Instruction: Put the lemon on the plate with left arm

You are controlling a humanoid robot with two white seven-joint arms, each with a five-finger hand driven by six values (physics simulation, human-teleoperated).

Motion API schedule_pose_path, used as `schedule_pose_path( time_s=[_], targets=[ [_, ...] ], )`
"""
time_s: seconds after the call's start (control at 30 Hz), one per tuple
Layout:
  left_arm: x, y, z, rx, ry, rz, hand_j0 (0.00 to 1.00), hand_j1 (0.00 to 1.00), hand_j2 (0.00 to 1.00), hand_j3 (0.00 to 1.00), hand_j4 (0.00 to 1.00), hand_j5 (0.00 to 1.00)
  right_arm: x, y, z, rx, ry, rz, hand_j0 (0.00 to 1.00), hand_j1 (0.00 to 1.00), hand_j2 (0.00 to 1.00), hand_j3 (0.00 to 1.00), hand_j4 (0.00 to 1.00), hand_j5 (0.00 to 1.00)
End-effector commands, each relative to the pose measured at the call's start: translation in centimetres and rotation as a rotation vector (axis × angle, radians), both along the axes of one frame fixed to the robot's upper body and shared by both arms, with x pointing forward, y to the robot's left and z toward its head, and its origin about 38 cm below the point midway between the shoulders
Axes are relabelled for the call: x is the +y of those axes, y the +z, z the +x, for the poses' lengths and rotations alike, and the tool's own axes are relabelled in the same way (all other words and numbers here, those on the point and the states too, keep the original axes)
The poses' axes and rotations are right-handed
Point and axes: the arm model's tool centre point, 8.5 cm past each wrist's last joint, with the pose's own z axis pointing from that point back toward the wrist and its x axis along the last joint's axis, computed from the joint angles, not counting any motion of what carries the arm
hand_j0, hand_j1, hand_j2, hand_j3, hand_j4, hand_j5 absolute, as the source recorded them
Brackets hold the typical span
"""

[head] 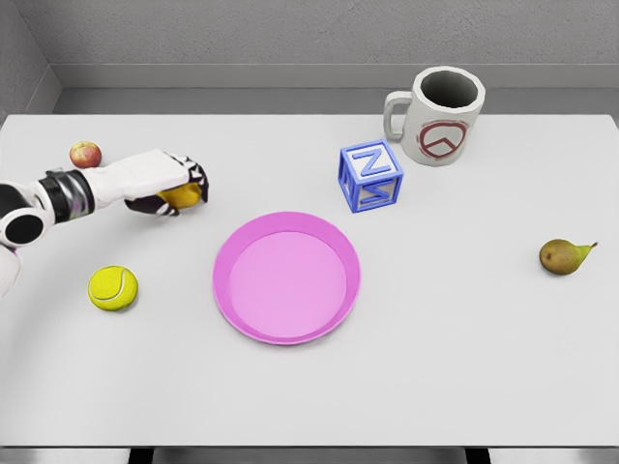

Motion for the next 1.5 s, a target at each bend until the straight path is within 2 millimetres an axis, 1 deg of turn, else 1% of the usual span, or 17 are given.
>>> schedule_pose_path(
  time_s=[0.0, 0.23, 0.33, 0.37, 0.47, 0.57, 0.7, 0.77, 1.0, 1.07, 1.1, 1.13, 1.2, 1.3, 1.33, 1.4, 1.47],
  targets=[
    [-1.0, 1.3, -0.2, -0.039, -0.031, -0.011, 0.49, 0.49, 0.49, 0.49, 0.49, 0.49, 0.0, 0.0, 0.0, 0.0, -0.001, 0.0, 1.0, 1.0, 1.0, 1.0, 1.0, 1.0],
    [-3.0, 3.2, -1.1, -0.094, -0.097, -0.039, 0.5, 0.5, 0.5, 0.5, 0.5, 0.5, 0.0, 0.0, 0.0, 0.0, -0.001, 0.0, 1.0, 1.0, 1.0, 1.0, 1.0, 1.0],
    [-3.3, 3.3, -1.4, -0.092, -0.108, -0.056, 0.5, 0.5, 0.5, 0.5, 0.5, 0.5, 0.0, 0.0, 0.0, 0.0, -0.001, 0.0, 1.0, 1.0, 1.0, 1.0, 1.0, 1.0],
    [-4.0, 3.6, -2.1, -0.107, -0.133, -0.061, 0.5, 0.5, 0.5, 0.5, 0.5, 0.5, 0.0, 0.0, 0.0, 0.0, -0.001, 0.0, 1.0, 1.0, 1.0, 1.0, 1.0, 1.0],
    [-4.9, 3.4, -3.2, -0.114, -0.167, -0.067, 0.5, 0.5, 0.5, 0.5, 0.5, 0.5, 0.0, 0.0, 0.0, 0.0, -0.001, 0.0, 1.0, 1.0, 1.0, 1.0, 1.0, 1.0],
    [-5.4, 3.7, -3.5, -0.117, -0.186, -0.058, 0.49, 0.49, 0.49, 0.49, 0.49, 0.49, 0.0, 0.0, 0.0, 0.0, -0.001, 0.0, 1.0, 1.0, 1.0, 1.0, 1.0, 1.0],
    [-6.5, 3.9, -4.8, -0.13, -0.227, -0.06, 0.48, 0.48, 0.48, 0.48, 0.48, 0.48, 0.0, 0.0, 0.0, 0.0, -0.001, 0.0, 1.0, 1.0, 1.0, 1.0, 1.0, 1.0],
    [-7.1, 4.3, -5.2, -0.145, -0.249, -0.061, 0.48, 0.48, 0.48, 0.48, 0.48, 0.48, 0.0, 0.0, 0.0, -0.002, 0.0, 0.0, 1.0, 1.0, 1.0, 1.0, 1.0, 1.0],
    [-8.7, 3.2, -7.5, -0.129, -0.308, -0.072, 0.48, 0.48, 0.48, 0.48, 0.48, 0.48, 0.0, 0.0, 0.0, 0.0, -0.001, 0.0, 1.0, 1.0, 1.0, 1.0, 1.0, 1.0],
    [-9.7, 3.1, -8.1, -0.127, -0.341, -0.076, 0.49, 0.49, 0.49, 0.49, 0.49, 0.49, 0.0, 0.0, 0.0, 0.0, -0.001, 0.0, 1.0, 1.0, 1.0, 1.0, 1.0, 1.0],
    [-9.7, 3.2, -8.1, -0.128, -0.344, -0.085, 0.66, 0.66, 0.66, 0.66, 0.66, 0.66, 0.0, 0.0, 0.0, 0.0, -0.001, 0.0, 1.0, 1.0, 1.0, 1.0, 1.0, 1.0],
    [-9.9, 3.6, -8.1, -0.126, -0.346, -0.12, 1.0, 1.0, 1.0, 1.0, 1.0, 1.0, 0.0, 0.0, 0.0, 0.0, -0.001, 0.0, 1.0, 1.0, 1.0, 1.0, 1.0, 1.0],
    [-10.2, 3.4, -8.2, -0.118, -0.356, -0.125, 1.0, 1.0, 1.0, 1.0, 1.0, 1.0, 0.0, 0.0, 0.0, 0.0, -0.001, 0.0, 1.0, 1.0, 1.0, 1.0, 1.0, 1.0],
    [-9.5, 4.5, -7.7, -0.144, -0.338, -0.123, 1.0, 1.0, 1.0, 1.0, 1.0, 1.0, 0.0, 0.0, 0.0, 0.0, -0.001, 0.0, 1.0, 1.0, 1.0, 1.0, 1.0, 1.0],
    [-8.0, 5.8, -7.1, -0.176, -0.296, -0.144, 1.0, 1.0, 1.0, 1.0, 1.0, 1.0, 0.0, 0.0, 0.0, 0.0, -0.001, 0.0, 1.0, 1.0, 1.0, 1.0, 1.0, 1.0],
    [-3.5, 8.3, -6.3, -0.235, -0.19, -0.146, 1.0, 1.0, 1.0, 1.0, 1.0, 1.0, 0.0, 0.0, 0.0, 0.0, -0.001, 0.0, 1.0, 1.0, 1.0, 1.0, 1.0, 1.0],
    [-0.7, 9.3, -5.8, -0.255, -0.124, -0.133, 1.0, 1.0, 1.0, 1.0, 1.0, 1.0, 0.0, 0.0, 0.0, 0.0, -0.001, 0.0, 1.0, 1.0, 1.0, 1.0, 1.0, 1.0]
  ],
)
